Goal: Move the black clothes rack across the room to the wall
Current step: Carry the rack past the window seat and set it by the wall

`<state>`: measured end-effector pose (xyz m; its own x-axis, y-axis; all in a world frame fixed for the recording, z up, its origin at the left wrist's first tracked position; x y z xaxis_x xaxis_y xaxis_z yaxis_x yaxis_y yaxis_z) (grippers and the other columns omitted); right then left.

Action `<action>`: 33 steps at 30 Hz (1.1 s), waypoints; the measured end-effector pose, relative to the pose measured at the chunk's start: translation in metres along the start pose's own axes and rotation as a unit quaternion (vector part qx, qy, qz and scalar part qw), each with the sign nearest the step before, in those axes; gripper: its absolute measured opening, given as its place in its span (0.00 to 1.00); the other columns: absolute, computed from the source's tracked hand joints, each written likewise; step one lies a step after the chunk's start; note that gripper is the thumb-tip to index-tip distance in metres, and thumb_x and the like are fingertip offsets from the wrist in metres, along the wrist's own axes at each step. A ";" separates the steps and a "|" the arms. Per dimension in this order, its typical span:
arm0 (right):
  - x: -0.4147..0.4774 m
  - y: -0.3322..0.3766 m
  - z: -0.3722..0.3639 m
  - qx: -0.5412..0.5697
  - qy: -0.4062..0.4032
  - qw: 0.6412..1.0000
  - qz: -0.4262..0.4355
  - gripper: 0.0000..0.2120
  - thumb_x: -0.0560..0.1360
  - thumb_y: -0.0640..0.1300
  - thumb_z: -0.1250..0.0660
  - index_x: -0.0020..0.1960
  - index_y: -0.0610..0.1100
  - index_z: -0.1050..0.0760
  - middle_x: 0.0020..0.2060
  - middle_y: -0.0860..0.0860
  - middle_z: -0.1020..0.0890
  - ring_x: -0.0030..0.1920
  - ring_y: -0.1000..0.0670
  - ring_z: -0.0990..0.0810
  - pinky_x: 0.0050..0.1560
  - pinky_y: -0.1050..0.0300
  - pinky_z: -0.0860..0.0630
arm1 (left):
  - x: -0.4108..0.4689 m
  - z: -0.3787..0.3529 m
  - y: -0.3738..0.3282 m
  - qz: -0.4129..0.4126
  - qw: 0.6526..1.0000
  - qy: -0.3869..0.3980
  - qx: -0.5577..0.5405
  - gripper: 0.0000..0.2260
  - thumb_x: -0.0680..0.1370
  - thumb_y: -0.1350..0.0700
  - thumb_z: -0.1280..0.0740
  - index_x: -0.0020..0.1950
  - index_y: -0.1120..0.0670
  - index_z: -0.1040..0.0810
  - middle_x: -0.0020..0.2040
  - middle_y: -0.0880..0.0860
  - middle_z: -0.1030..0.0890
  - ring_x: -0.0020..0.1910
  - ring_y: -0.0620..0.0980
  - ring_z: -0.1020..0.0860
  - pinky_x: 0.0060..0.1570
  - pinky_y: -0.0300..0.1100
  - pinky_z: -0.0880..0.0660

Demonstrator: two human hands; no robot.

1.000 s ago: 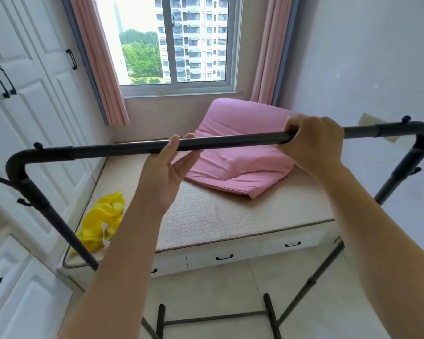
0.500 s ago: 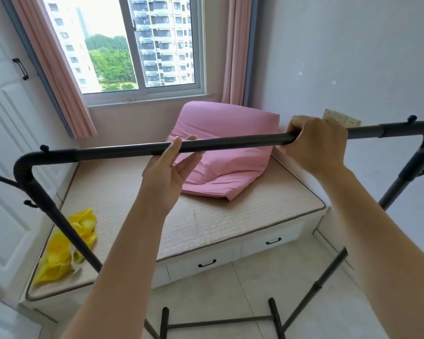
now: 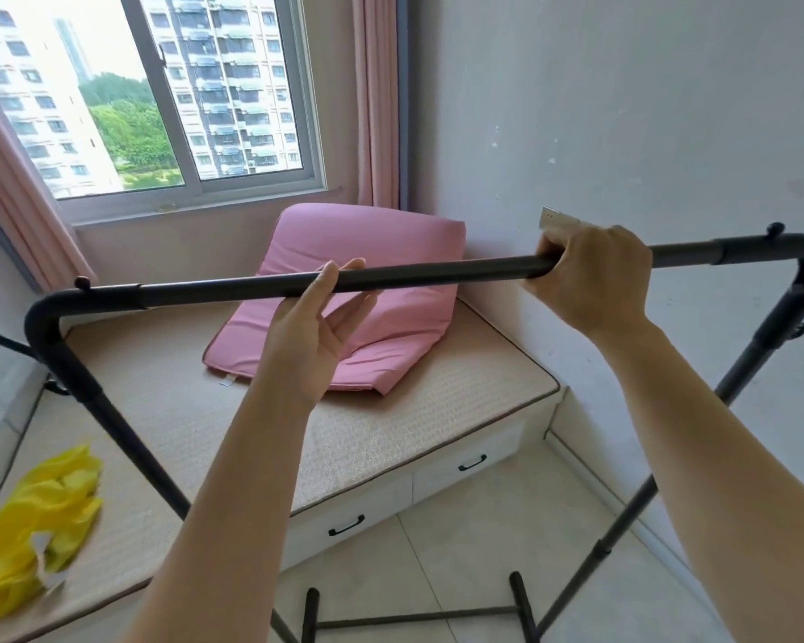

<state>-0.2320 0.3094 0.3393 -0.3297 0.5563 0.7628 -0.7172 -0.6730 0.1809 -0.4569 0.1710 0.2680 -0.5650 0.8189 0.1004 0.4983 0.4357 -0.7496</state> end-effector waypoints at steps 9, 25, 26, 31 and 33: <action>0.011 -0.039 -0.003 -0.044 -0.011 0.999 -0.017 0.10 0.64 0.42 0.26 0.30 0.46 0.26 0.22 0.50 0.27 0.24 0.45 0.31 0.34 0.57 0.33 | 0.029 -0.025 0.023 0.014 0.999 0.028 -0.009 0.06 0.81 0.62 0.36 0.45 0.60 0.24 0.46 0.57 0.13 0.50 0.60 0.16 0.49 0.47 0.18; 0.020 -0.109 0.005 -0.129 -0.018 0.987 -0.090 0.12 0.66 0.45 0.27 0.30 0.47 0.30 0.21 0.50 0.29 0.24 0.44 0.32 0.37 0.58 0.39 | 0.102 -0.083 0.086 0.127 0.985 0.110 -0.050 0.02 0.80 0.62 0.35 0.49 0.60 0.25 0.47 0.59 0.14 0.50 0.59 0.15 0.44 0.46 0.18; 0.020 -0.112 0.006 -0.134 -0.020 0.986 -0.094 0.12 0.66 0.45 0.27 0.30 0.47 0.29 0.21 0.50 0.29 0.24 0.44 0.32 0.37 0.58 0.38 | 0.106 -0.087 0.090 0.133 0.983 0.116 -0.051 0.02 0.80 0.62 0.35 0.49 0.60 0.25 0.48 0.59 0.14 0.52 0.60 0.15 0.44 0.45 0.18; 0.022 -0.126 0.007 -0.162 -0.030 0.979 -0.117 0.12 0.66 0.45 0.27 0.30 0.46 0.29 0.21 0.49 0.27 0.24 0.42 0.31 0.37 0.57 0.34 | 0.125 -0.100 0.106 0.158 0.974 0.152 -0.056 0.06 0.80 0.62 0.35 0.56 0.61 0.29 0.51 0.60 0.15 0.53 0.61 0.16 0.46 0.46 0.18; 0.021 -0.131 0.008 -0.172 -0.034 0.977 -0.125 0.12 0.66 0.45 0.27 0.30 0.46 0.29 0.21 0.49 0.27 0.24 0.42 0.31 0.37 0.56 0.34 | 0.131 -0.105 0.111 0.166 0.971 0.166 -0.055 0.07 0.80 0.62 0.36 0.57 0.61 0.29 0.49 0.60 0.14 0.50 0.59 0.15 0.48 0.46 0.18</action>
<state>-0.1400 0.4054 0.3369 -0.0856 0.6404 0.7632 -0.9376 -0.3109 0.1557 -0.4063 0.3659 0.2665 -0.1272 0.9882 0.0852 0.6933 0.1500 -0.7049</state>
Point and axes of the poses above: each hand's wrist, its own x-axis towards the middle knuckle, its own z-axis out of the back of the hand, y = z × x, the point moved 6 cm from there along x, towards the middle knuckle
